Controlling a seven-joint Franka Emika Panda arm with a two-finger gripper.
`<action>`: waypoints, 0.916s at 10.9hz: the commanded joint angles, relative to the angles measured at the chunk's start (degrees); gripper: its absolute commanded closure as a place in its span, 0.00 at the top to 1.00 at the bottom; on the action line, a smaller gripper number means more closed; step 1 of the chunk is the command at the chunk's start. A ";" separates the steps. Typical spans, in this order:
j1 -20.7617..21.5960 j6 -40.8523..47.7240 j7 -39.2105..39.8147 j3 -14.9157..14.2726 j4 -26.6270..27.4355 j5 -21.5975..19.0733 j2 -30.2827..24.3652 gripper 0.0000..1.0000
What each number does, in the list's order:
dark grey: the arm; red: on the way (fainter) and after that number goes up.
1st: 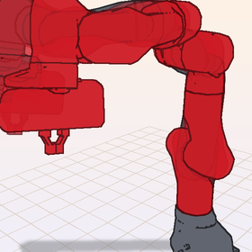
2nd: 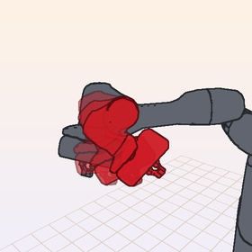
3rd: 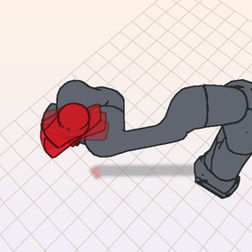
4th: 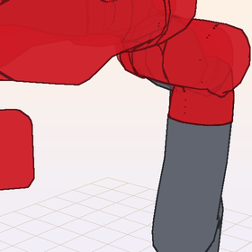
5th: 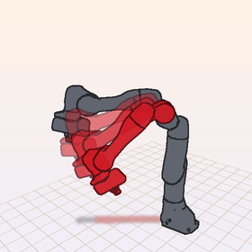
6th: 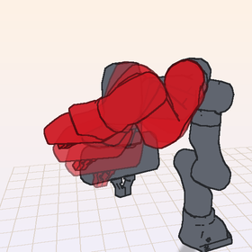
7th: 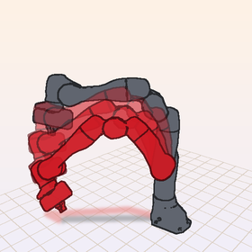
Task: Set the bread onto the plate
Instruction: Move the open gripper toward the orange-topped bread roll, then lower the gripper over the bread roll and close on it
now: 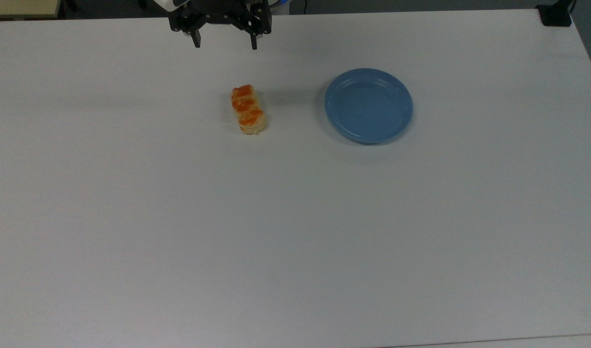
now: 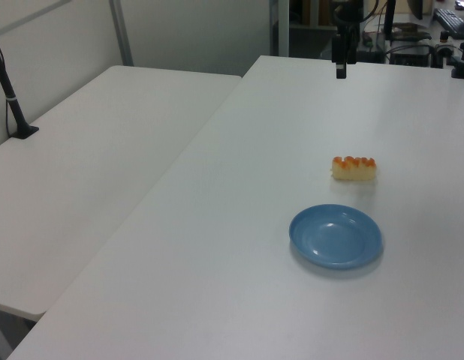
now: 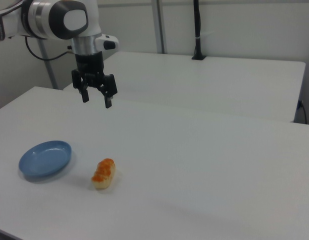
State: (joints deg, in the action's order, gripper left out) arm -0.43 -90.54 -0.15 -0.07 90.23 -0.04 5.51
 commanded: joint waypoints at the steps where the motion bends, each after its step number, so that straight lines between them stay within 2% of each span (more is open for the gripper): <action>1: 0.78 0.36 0.24 -0.37 1.09 -1.11 -0.41 1.00; 4: 3.85 -0.60 0.59 -0.89 3.19 -0.76 0.20 1.00; 5: 4.38 -2.96 1.11 -0.90 5.64 -0.23 0.47 1.00; 10: 6.14 -20.52 1.56 -0.98 20.48 8.37 4.60 1.00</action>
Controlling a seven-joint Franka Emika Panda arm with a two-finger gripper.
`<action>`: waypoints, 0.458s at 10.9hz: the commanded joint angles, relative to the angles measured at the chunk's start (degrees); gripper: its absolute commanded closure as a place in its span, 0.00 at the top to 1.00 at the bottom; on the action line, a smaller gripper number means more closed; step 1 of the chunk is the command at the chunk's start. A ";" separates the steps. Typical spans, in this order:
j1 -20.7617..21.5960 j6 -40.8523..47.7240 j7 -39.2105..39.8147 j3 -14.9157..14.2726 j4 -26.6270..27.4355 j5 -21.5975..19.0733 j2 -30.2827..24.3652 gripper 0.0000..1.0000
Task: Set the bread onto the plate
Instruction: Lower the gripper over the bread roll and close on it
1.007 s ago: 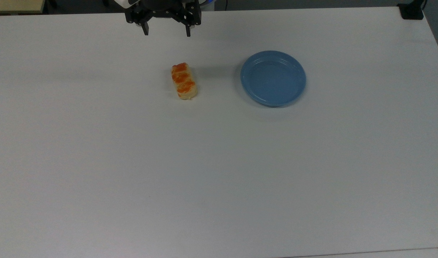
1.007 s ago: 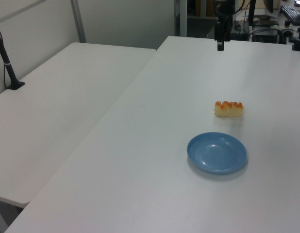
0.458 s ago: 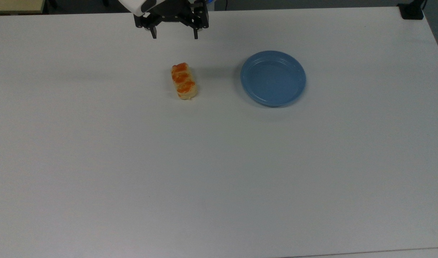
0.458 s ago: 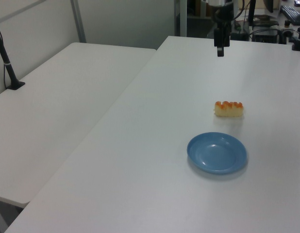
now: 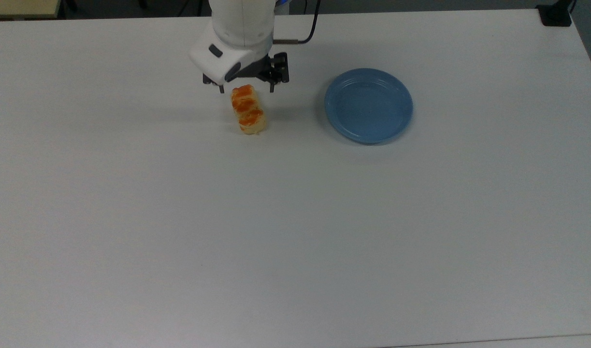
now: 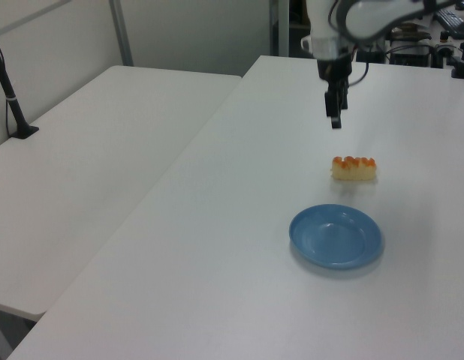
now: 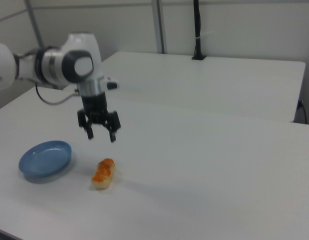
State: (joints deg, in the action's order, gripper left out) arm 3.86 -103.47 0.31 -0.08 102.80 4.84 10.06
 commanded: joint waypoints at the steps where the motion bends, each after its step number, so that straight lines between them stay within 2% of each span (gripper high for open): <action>1: 1.85 -9.89 1.27 -0.97 10.38 3.69 0.57 1.00; 3: 1.94 -10.09 3.11 -0.97 11.28 3.95 2.93 1.00; 4: 2.03 -10.17 3.03 -0.97 11.37 3.95 3.64 0.93; 5: 2.46 -10.35 2.60 -0.97 11.19 4.04 4.43 0.73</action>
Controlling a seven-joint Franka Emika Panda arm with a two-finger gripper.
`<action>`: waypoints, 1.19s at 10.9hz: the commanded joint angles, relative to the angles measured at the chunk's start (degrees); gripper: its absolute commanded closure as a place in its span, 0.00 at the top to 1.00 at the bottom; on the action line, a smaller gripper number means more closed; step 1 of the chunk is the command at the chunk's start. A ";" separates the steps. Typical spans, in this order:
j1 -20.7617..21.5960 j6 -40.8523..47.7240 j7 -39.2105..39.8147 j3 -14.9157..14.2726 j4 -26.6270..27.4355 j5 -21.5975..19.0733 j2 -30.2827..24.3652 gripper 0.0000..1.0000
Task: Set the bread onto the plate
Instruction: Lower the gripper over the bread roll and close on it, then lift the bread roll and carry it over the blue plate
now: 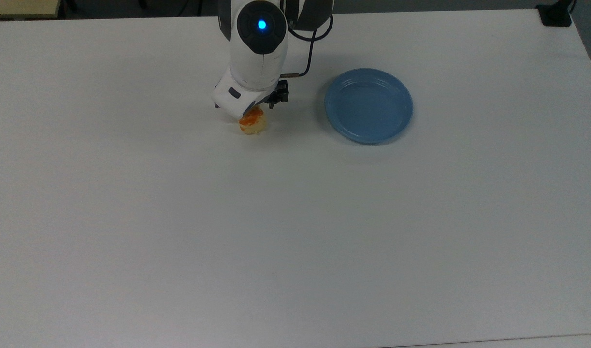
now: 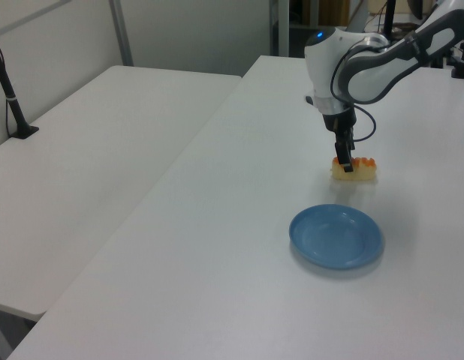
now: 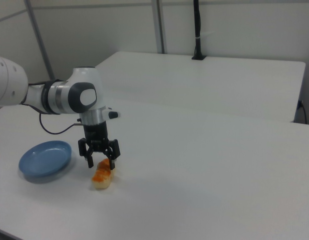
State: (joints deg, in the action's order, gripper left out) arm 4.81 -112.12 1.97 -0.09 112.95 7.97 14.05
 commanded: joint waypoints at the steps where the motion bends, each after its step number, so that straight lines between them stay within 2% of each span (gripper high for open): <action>1: 1.52 -1.78 0.85 -0.97 0.95 0.90 0.71 0.56; 2: 1.52 -1.78 0.84 -0.97 0.95 0.90 0.71 0.51; 4: 1.51 -1.44 1.19 -0.97 0.34 0.82 0.45 0.26; 5: 1.52 -0.82 0.93 -0.97 -0.53 0.47 -0.07 0.23; 7: 1.87 4.50 0.49 -0.53 -5.08 -1.54 -1.30 0.24; 9: 5.45 8.57 -2.03 -0.27 -11.33 -8.03 -1.31 0.26; 13: 15.37 6.49 -16.97 2.37 -13.63 -8.41 0.80 0.32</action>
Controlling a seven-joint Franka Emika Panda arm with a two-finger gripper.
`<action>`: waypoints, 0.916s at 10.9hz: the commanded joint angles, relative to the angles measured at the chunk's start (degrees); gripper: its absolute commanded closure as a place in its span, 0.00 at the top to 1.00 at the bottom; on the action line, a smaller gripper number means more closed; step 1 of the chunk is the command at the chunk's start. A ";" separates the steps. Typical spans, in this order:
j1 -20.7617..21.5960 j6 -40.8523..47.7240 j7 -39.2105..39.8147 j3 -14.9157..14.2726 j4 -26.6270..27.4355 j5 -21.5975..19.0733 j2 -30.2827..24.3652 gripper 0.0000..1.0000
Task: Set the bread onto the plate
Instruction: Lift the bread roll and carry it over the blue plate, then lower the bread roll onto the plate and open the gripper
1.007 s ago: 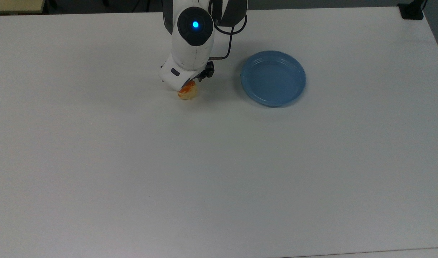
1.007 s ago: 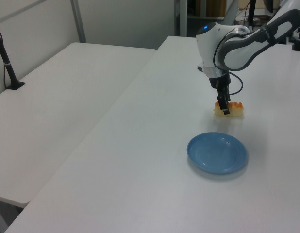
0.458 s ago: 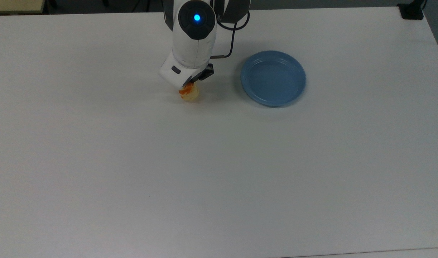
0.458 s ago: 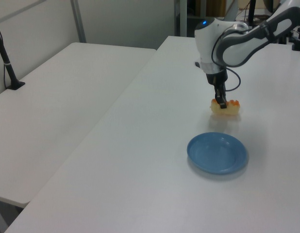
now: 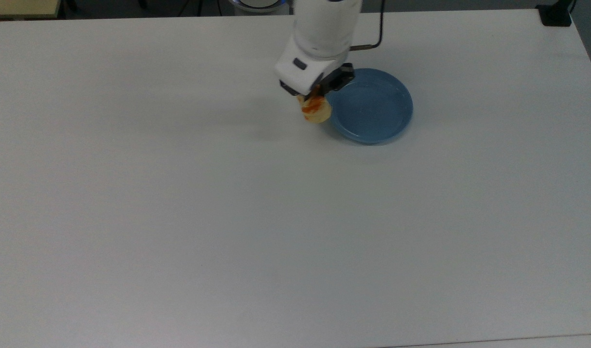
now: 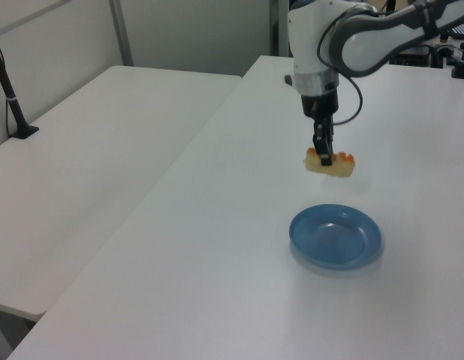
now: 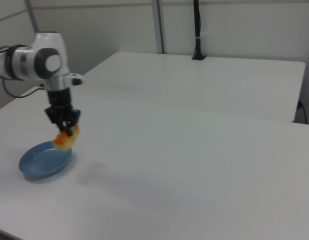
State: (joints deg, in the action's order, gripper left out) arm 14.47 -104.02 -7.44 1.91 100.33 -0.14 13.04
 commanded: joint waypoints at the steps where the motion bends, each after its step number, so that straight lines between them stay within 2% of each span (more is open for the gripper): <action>1: 8.35 -1.80 -9.42 0.38 -1.02 -0.30 2.60 0.32; 2: 10.12 -2.32 -11.88 0.38 -1.10 0.05 4.26 0.33; 4: 11.54 -7.49 -16.80 0.38 -1.10 0.40 8.03 0.43; 5: 11.72 -8.30 -17.60 0.38 -1.10 1.36 9.71 0.56; 6: 12.16 -8.31 -17.70 0.38 -1.02 2.33 10.33 0.90; 7: 12.25 -8.22 -17.35 0.38 -0.93 2.77 10.51 1.00; 9: 12.42 -6.47 -17.61 0.73 -0.93 3.48 9.29 1.00; 10: 11.38 -3.59 -17.26 0.90 -1.02 3.48 6.85 1.00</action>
State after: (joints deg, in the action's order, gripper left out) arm 25.81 -112.03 -23.61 3.02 99.92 2.39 23.66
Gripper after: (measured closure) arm 0.013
